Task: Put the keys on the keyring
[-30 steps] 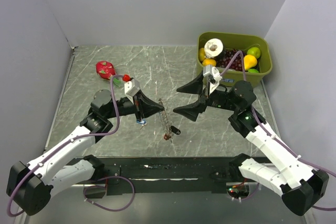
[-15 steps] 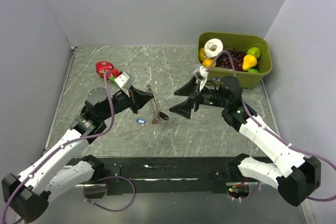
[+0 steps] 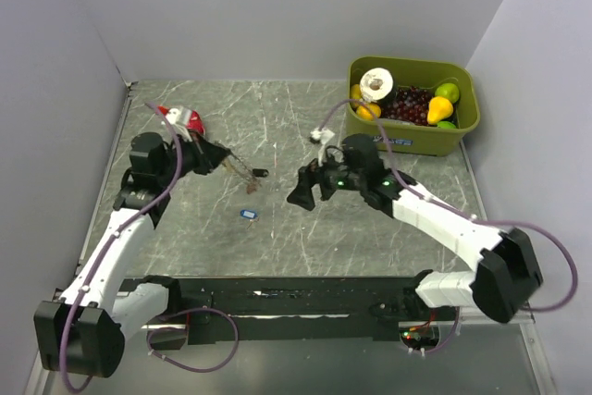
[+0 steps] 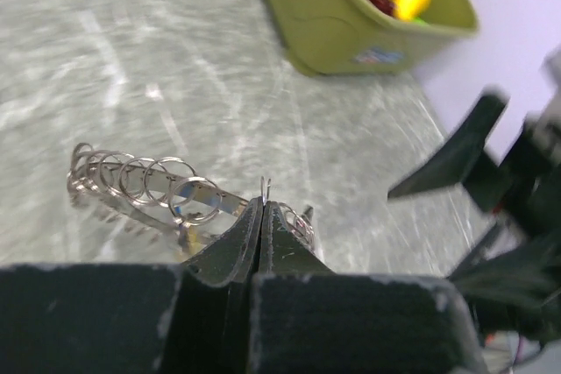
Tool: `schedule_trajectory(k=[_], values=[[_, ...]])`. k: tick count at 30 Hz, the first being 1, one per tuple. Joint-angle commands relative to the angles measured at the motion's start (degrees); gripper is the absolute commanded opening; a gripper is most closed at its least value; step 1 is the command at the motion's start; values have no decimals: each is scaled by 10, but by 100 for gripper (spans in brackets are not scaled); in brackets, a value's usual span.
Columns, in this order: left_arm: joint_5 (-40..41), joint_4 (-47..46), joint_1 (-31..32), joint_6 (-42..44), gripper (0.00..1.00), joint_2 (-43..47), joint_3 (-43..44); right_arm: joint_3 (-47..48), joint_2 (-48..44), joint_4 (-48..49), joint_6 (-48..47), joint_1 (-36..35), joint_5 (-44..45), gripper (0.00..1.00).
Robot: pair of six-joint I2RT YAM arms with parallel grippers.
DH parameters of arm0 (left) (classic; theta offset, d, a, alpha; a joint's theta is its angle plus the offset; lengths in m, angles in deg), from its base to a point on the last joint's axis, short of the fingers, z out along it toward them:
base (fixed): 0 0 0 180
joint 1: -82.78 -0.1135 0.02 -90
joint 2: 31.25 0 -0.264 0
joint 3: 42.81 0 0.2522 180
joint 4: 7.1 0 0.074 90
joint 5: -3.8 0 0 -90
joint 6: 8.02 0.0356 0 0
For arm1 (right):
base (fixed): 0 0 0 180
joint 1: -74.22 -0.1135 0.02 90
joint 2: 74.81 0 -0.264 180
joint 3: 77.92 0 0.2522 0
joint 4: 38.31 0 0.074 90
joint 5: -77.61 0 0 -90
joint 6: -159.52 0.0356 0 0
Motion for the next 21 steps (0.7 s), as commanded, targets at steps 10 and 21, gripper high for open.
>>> schedule_trajectory(k=[10, 21], values=[[-162, -12, -279, -79, 1, 33, -5, 184, 259, -131, -12, -163, 252, 76], [-161, -26, -294, -106, 1, 37, 3, 330, 425, -192, -13, -243, 346, 56]])
